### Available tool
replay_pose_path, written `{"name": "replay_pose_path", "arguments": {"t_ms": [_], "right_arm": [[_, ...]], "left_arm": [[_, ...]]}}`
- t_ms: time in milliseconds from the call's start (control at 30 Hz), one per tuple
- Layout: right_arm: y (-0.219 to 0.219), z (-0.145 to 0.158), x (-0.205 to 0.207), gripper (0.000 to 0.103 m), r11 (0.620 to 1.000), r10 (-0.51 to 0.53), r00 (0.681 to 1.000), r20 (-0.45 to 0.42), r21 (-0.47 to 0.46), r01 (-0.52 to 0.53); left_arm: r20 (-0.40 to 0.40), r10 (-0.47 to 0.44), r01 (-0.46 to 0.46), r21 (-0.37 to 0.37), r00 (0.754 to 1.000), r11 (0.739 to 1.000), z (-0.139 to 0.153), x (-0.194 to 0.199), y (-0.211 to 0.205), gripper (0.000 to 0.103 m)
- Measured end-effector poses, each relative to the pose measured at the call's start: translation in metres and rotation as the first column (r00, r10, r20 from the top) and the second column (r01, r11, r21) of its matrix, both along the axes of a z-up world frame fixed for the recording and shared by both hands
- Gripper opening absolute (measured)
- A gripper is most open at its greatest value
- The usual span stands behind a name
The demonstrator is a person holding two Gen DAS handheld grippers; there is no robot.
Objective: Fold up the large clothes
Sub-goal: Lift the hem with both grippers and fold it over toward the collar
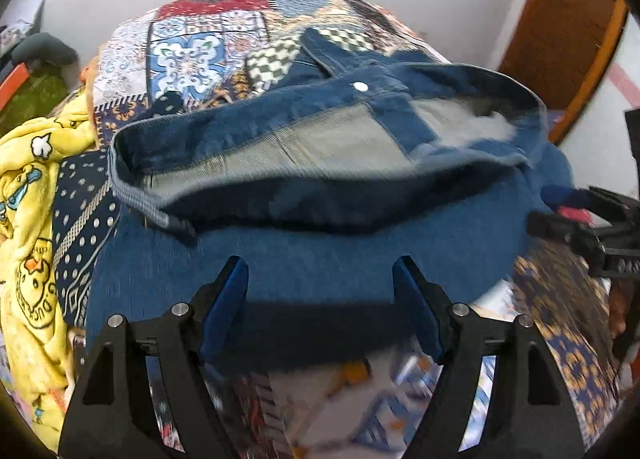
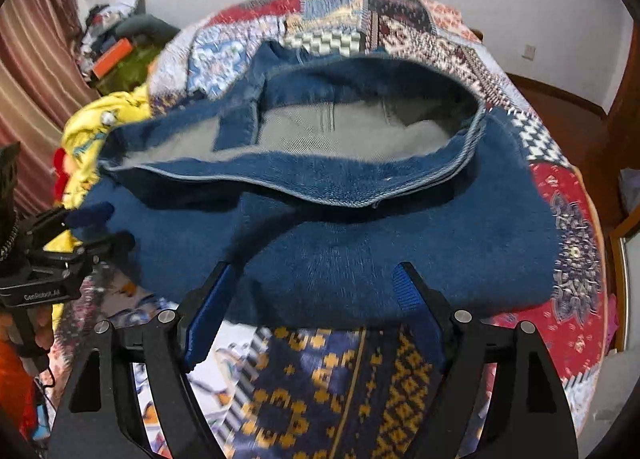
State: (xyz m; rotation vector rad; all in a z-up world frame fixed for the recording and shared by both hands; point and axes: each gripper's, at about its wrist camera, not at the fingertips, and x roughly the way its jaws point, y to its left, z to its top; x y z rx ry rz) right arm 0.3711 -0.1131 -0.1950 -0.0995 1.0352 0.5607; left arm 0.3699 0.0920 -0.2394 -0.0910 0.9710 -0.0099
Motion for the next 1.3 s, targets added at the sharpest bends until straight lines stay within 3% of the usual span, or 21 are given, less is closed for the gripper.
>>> {"name": "replay_pose_path", "arguments": {"t_ms": [133,333,400,500,667,833,1033,1167,1300], "right_arm": [[0.012,-0.003,0.024,0.078,1.000,0.002,0.999,0.047,-0.018,-0.001],[0.020,-0.003,0.087,0.078,0.996,-0.084,0.996,0.019,0.031,0.083],[0.017,0.004,0.113,0.078,0.987,-0.161,0.986,0.039,0.034,0.160],[0.009,0.020,0.127,0.078,0.963,-0.271,0.957,0.104,0.015,0.271],[-0.004,0.051,0.109,0.078,0.963,-0.269,0.948,0.168,0.065,0.261],[0.014,0.064,0.068,0.078,0.992,-0.129,0.965,0.230,0.037,0.124],[0.044,0.038,0.018,0.078,1.000,0.017,0.981,0.194,0.014,-0.020],[0.053,0.011,0.014,0.078,0.998,0.052,0.988,0.146,-0.032,-0.048],[0.041,-0.003,0.021,0.078,0.996,0.045,0.991,0.128,-0.078,-0.035]], "left_arm": [[0.028,0.040,-0.041,0.039,0.999,0.998,-0.003,0.031,0.016,0.076],[0.024,0.053,-0.054,0.037,0.998,0.998,0.005,0.091,0.043,0.076],[0.037,0.122,-0.125,0.113,0.992,0.986,0.013,0.112,0.054,0.076],[0.048,0.179,-0.184,0.129,0.983,0.974,0.027,0.124,0.075,0.076],[0.111,0.164,-0.176,0.113,0.980,0.978,0.059,0.100,0.093,0.076],[0.107,0.111,-0.119,0.071,0.988,0.990,0.068,0.069,0.082,0.078],[0.066,0.060,-0.059,-0.010,0.996,0.998,0.046,0.035,0.055,0.079],[0.001,0.044,-0.044,-0.068,0.999,0.997,0.015,0.022,0.042,0.079],[-0.008,0.013,-0.014,-0.011,1.000,1.000,-0.007,0.010,0.033,0.079]]}}
